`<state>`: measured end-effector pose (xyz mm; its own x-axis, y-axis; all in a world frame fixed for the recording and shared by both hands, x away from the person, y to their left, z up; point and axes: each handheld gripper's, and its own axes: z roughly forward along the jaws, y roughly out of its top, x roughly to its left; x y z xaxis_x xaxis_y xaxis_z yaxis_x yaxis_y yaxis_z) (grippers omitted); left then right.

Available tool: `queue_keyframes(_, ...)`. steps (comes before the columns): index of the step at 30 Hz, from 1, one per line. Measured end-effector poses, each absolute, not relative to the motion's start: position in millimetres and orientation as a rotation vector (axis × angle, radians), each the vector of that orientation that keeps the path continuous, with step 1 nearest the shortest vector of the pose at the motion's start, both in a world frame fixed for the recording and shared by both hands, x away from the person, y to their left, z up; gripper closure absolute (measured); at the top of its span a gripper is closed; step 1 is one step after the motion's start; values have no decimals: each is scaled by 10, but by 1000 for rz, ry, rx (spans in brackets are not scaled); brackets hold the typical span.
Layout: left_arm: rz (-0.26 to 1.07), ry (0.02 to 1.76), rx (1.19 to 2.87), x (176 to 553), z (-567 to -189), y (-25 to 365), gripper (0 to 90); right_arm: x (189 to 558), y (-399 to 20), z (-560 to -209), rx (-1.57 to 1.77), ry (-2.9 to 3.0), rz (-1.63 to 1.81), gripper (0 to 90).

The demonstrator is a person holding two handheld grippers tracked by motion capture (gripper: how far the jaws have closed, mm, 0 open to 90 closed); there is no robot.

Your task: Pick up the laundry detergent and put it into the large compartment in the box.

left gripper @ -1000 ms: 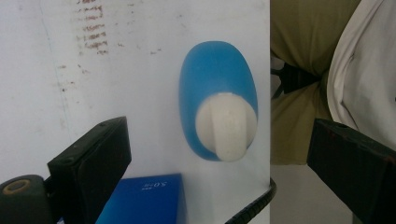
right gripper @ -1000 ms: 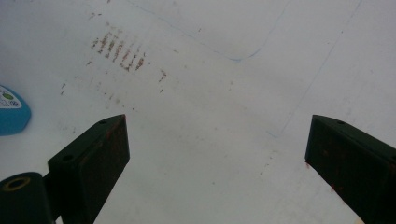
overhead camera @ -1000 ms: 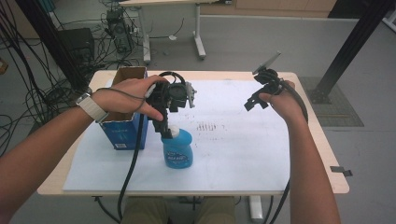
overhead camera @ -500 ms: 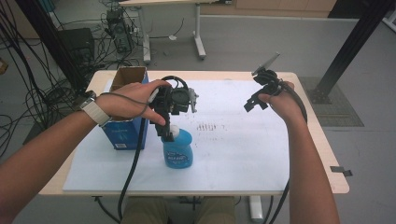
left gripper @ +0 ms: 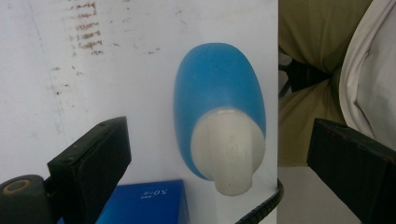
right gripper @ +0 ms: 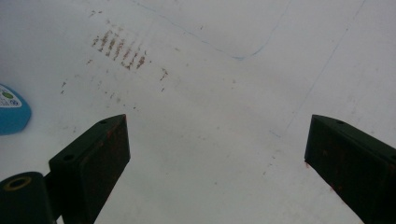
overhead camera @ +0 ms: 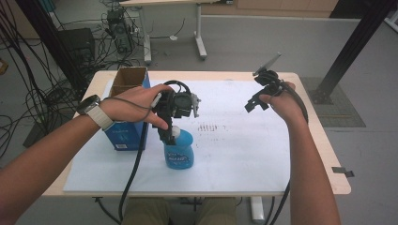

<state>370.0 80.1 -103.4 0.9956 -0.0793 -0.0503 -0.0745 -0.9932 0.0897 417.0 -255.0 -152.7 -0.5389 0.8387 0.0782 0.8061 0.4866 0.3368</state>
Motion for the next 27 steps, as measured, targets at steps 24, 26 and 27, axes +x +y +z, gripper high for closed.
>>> queue_keyframes(24,-79,-129,3062,3661,-1161,745,67,4153,-2574,-1550,1464,2624,518,67)
queue_keyframes(26,-83,-130,3062,3664,-1167,744,67,4152,-2573,-1550,1464,2624,517,67)
queue_keyframes(27,-86,-129,3060,3665,-1173,748,67,4150,-2578,-1549,1465,2624,523,67)
